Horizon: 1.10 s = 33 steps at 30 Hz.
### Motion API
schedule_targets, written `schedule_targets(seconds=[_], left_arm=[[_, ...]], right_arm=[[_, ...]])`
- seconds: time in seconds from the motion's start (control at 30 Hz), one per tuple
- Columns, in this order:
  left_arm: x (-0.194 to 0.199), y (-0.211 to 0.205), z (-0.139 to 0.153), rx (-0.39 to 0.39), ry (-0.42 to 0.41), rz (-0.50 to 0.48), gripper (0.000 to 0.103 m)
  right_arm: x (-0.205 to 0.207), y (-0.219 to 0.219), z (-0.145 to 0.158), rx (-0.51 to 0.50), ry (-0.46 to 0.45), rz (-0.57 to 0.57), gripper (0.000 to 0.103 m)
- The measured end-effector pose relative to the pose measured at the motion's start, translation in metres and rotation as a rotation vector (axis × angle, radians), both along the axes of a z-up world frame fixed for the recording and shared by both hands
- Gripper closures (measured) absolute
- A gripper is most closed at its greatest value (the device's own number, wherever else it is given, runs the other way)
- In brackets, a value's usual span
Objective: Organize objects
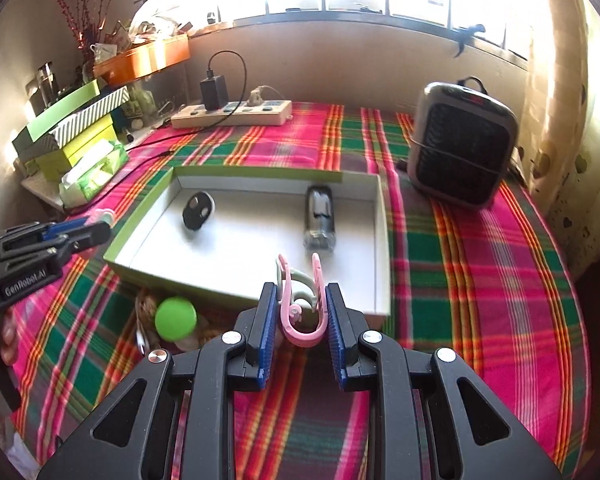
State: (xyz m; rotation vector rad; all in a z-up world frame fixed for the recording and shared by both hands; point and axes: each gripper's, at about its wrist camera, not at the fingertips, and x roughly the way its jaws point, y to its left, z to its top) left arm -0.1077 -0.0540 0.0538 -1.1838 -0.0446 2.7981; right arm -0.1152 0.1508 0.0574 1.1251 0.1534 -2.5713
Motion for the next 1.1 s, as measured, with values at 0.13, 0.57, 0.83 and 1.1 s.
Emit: schedule_targets(seconds=[0.13,0.57,0.83,1.1], left_arm=[[-0.009,0.006,0.000,0.007,-0.008,-0.013,0.082],[-0.037,0.017,-0.011,0.005,-0.048,-0.034,0.082],[-0.049,0.020,-0.025,0.000,-0.077,-0.026,0.082],[-0.055,0.025,-0.033,-0.014,-0.092,-0.034,0.082]], right_arm=[[-0.012,-0.009,0.004,-0.007,-0.006,0.020,0.078],[-0.062,-0.041,0.003,0.017,-0.041,0.063,0.078],[-0.096,-0.056,-0.011,0.038,-0.084,0.066,0.078],[-0.113,-0.064,-0.029,0.050,-0.127,0.064,0.078]])
